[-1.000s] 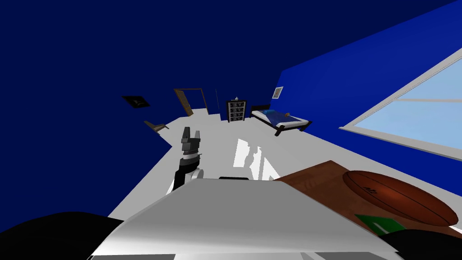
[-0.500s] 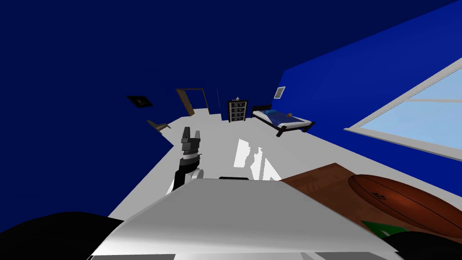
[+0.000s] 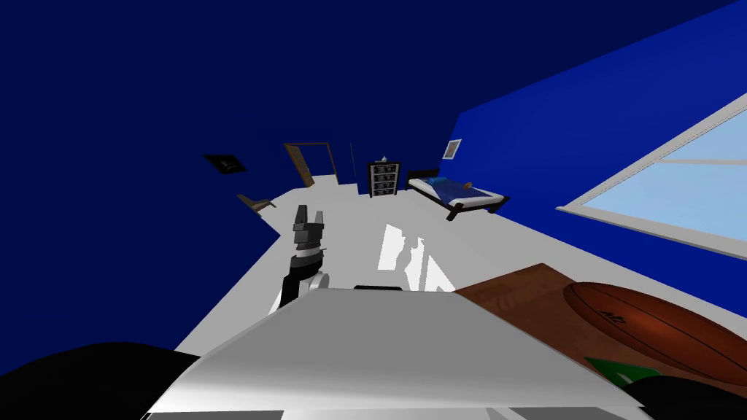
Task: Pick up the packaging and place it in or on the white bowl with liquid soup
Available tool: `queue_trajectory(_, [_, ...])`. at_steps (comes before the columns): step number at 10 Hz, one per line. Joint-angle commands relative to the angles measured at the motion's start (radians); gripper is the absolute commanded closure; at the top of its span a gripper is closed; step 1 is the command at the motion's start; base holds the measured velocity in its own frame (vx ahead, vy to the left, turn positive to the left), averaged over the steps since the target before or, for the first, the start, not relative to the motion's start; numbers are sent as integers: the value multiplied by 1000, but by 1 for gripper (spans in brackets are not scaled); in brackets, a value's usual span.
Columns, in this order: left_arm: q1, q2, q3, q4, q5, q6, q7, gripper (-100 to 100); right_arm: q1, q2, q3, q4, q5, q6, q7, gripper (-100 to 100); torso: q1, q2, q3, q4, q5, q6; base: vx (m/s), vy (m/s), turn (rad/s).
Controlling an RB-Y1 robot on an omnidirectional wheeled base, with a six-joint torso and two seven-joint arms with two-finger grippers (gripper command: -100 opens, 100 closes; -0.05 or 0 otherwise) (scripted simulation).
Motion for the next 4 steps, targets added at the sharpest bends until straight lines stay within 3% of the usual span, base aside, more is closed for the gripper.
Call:
queue_trajectory(1, [0,0,0,0,0,0,0,0,0,0,0,0,0,0,0,0,0,0,0,0,0,0,0,0,0])
queue_trajectory(4, [0,0,0,0,0,0,0,0,0,0,0,0,0,0,0,0,0,0,0,0,0,0,0,0,0])
